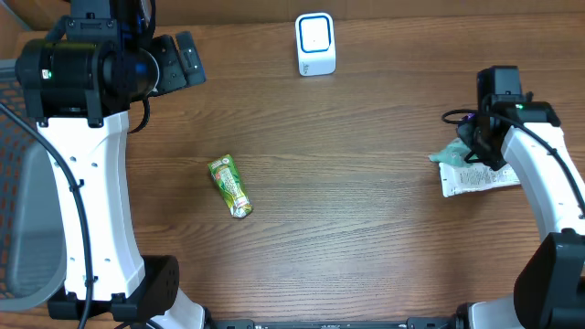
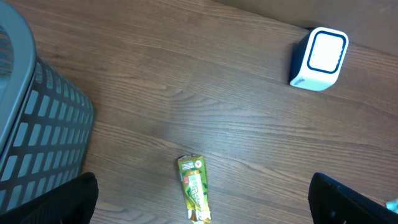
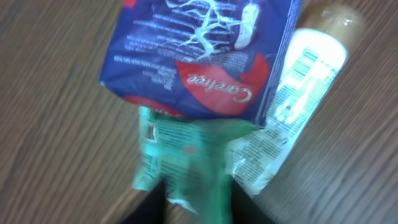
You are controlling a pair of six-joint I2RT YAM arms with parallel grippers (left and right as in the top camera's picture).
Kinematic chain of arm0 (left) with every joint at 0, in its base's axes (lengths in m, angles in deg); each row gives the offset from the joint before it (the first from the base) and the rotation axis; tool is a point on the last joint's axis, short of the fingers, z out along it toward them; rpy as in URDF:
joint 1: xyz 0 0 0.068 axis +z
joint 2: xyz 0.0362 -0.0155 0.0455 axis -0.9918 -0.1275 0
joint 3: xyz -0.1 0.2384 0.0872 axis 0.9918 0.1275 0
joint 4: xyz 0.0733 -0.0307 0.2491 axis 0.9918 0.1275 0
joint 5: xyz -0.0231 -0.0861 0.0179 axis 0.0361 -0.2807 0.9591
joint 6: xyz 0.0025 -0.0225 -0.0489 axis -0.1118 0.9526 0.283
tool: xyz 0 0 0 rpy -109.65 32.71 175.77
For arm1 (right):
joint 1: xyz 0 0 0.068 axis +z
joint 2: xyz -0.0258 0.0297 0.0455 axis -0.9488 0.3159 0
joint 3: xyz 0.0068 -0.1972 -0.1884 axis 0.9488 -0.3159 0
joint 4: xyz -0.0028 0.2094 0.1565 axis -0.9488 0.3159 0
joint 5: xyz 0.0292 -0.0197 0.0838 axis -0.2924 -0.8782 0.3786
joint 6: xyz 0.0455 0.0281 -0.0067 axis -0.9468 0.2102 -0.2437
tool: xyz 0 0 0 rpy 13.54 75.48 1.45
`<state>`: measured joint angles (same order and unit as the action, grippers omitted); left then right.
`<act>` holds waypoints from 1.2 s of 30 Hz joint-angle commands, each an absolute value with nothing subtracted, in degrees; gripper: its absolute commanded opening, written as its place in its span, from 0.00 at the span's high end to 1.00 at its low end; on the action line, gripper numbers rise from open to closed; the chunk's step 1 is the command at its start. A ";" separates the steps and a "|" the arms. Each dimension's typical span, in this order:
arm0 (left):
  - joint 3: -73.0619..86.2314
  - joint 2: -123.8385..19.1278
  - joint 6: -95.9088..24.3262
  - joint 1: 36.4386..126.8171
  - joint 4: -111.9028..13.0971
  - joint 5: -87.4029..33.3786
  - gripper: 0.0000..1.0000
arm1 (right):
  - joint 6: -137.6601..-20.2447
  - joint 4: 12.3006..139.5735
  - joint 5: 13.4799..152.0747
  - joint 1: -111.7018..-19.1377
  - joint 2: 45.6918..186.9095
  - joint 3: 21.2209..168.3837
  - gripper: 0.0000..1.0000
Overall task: Scan the item barcode
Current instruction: 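Move the right gripper left toward the yellow-green tea packet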
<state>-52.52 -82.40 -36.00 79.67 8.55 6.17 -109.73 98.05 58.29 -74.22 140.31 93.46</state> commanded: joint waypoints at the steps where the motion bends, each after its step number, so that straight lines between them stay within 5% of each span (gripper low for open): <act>1: -52.43 -82.29 -35.39 79.65 8.53 5.88 0.00 | -109.27 98.22 56.32 -75.11 139.20 93.52 0.18; 6: -52.43 -82.29 -35.39 79.65 8.53 5.88 0.01 | -102.14 100.84 58.51 -75.07 139.06 96.80 0.09; 14: -52.43 -82.29 -35.39 79.65 8.51 5.88 0.00 | -79.13 95.16 94.68 -69.45 138.67 106.35 0.15; 36: -52.43 -82.29 -35.39 79.65 8.53 5.88 0.00 | -78.03 72.19 85.26 -22.02 161.01 108.80 0.23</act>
<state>-52.52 -82.40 -36.00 79.67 8.55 6.17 -79.39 73.54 89.85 -25.26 159.17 106.57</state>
